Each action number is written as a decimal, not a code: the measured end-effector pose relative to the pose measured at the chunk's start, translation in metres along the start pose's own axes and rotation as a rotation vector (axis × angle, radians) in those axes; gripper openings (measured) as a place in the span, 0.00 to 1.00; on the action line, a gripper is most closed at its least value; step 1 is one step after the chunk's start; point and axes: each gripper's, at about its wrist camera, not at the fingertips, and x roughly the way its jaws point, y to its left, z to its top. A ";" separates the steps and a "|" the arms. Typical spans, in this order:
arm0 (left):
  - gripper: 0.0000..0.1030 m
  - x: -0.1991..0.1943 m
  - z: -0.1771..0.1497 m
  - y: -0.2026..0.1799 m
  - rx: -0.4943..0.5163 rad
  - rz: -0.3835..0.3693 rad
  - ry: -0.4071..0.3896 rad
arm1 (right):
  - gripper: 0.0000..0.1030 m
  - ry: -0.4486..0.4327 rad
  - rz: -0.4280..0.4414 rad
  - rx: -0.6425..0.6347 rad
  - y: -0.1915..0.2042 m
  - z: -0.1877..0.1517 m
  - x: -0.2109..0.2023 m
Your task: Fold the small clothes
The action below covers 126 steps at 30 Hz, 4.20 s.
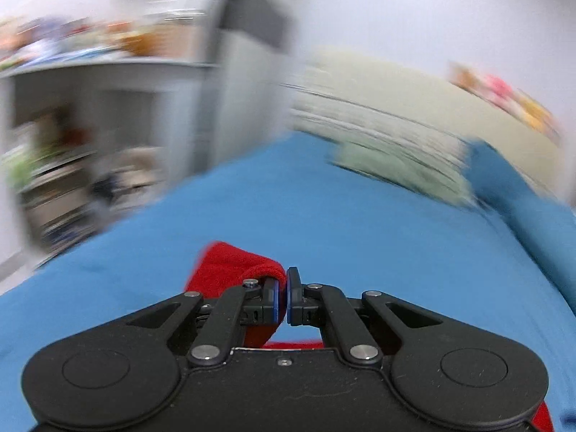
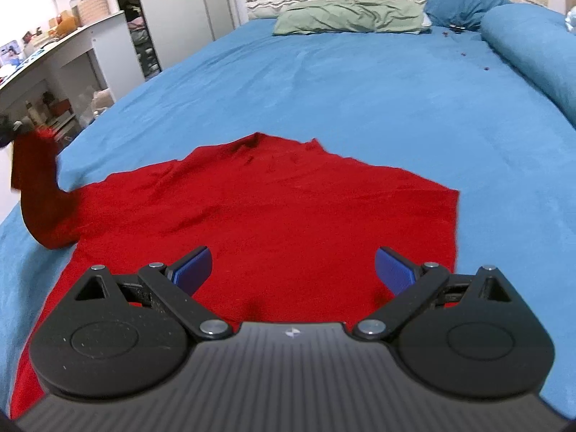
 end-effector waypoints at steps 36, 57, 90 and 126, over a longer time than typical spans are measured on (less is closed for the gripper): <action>0.69 -0.012 -0.131 -0.013 0.150 0.100 0.264 | 0.93 0.008 0.152 -0.652 0.125 -0.009 0.078; 0.68 0.003 -0.145 0.020 0.109 0.151 0.282 | 0.27 -0.009 0.058 0.066 -0.028 -0.041 0.048; 0.05 0.007 -0.134 0.014 0.189 0.061 0.211 | 0.19 -0.151 0.024 0.189 -0.095 -0.028 0.018; 0.42 -0.016 -0.118 -0.015 0.154 0.030 0.163 | 0.69 -0.076 0.025 0.032 -0.069 -0.053 0.026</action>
